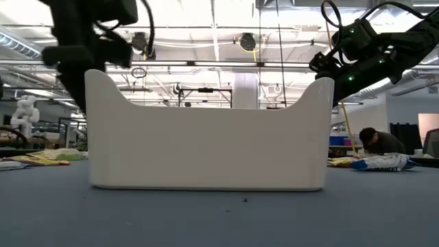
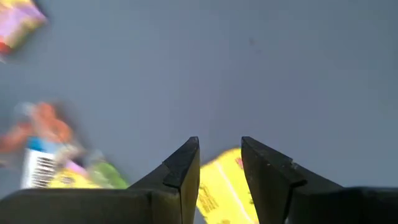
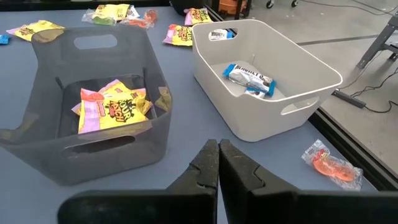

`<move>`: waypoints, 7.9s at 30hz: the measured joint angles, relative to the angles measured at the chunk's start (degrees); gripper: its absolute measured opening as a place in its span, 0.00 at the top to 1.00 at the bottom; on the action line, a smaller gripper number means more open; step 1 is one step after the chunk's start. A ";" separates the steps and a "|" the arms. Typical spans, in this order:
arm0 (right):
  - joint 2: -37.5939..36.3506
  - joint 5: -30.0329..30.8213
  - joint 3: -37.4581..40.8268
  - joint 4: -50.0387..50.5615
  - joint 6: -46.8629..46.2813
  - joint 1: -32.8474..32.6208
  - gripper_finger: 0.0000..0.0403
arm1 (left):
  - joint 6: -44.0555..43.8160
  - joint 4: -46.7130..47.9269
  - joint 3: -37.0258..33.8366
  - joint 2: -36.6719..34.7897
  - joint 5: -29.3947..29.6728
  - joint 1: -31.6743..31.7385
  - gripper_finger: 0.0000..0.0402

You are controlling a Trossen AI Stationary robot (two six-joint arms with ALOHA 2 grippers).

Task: Sort candy
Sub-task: Put the yellow candy into the black bin, then put the orange gummy candy into the white bin, then put the yellow candy into the black bin

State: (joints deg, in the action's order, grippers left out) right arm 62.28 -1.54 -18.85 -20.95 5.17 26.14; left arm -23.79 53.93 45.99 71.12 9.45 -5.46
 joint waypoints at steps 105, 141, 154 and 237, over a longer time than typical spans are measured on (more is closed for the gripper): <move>-7.69 26.35 -7.70 40.06 -16.89 0.52 1.00 | 33.37 -54.46 5.40 16.61 -6.17 12.70 0.56; 36.41 3.88 -37.09 31.18 -20.32 19.65 0.57 | 30.14 -76.28 -19.19 -6.92 -5.84 21.99 0.56; 49.99 2.63 -48.44 36.72 -19.02 22.17 0.63 | 30.30 -77.31 -20.19 -6.90 -5.81 21.99 0.56; 40.27 5.01 -52.73 46.48 -28.51 -42.84 0.65 | 30.36 -105.27 -36.30 -6.53 -15.96 24.94 0.56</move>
State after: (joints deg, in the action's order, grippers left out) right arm 102.56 3.47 -71.58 25.54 -23.34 -16.70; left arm 6.57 -51.34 9.69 64.60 -6.51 19.49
